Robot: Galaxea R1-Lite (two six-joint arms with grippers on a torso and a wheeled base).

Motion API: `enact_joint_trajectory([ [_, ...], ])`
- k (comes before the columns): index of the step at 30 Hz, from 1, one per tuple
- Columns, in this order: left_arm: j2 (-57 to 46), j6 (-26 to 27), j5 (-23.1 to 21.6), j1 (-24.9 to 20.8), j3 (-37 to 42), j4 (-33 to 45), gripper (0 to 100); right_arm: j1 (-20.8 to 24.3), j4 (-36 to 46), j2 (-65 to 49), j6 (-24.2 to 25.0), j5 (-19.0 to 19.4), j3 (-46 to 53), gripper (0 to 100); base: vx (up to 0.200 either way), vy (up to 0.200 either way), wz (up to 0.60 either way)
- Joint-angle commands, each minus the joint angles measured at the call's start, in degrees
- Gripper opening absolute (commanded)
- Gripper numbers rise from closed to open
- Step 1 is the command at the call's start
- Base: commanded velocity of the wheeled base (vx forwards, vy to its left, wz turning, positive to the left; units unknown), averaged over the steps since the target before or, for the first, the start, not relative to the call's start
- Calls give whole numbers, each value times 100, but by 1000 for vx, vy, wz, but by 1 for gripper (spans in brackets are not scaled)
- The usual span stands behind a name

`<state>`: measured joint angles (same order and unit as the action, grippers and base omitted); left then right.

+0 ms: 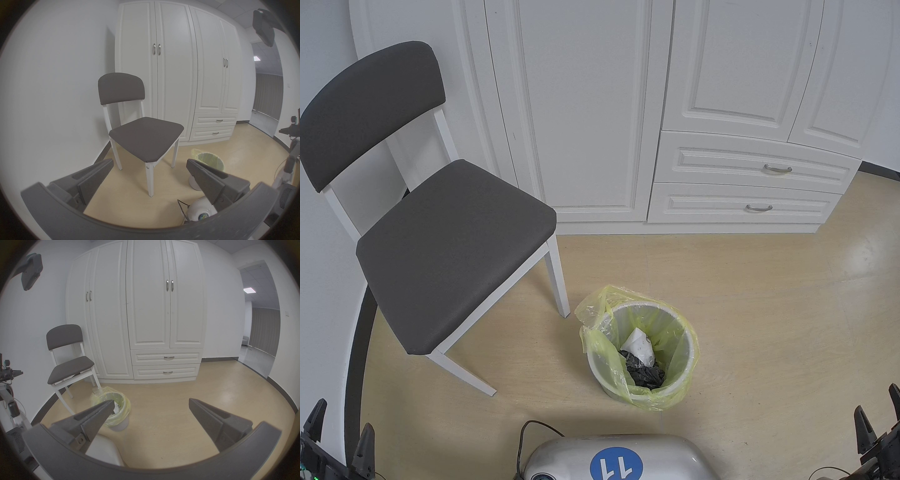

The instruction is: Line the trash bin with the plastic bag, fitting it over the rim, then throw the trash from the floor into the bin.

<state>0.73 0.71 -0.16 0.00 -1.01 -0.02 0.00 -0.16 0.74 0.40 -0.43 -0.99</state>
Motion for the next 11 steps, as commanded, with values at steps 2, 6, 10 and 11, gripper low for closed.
enact_joint_trajectory([
  [2,-56,-62,51,0,101,2,100,0,-2,-74,4,-1,99,100,0,0,0],
  [6,-56,-71,42,0,101,-15,100,0,-2,-74,30,-1,99,100,0,0,0],
  [10,-56,-62,16,0,101,-6,100,0,-2,-74,30,-1,99,100,0,0,0],
  [11,-56,-88,16,0,101,-15,100,0,-2,-74,39,-1,99,100,0,0,0],
])
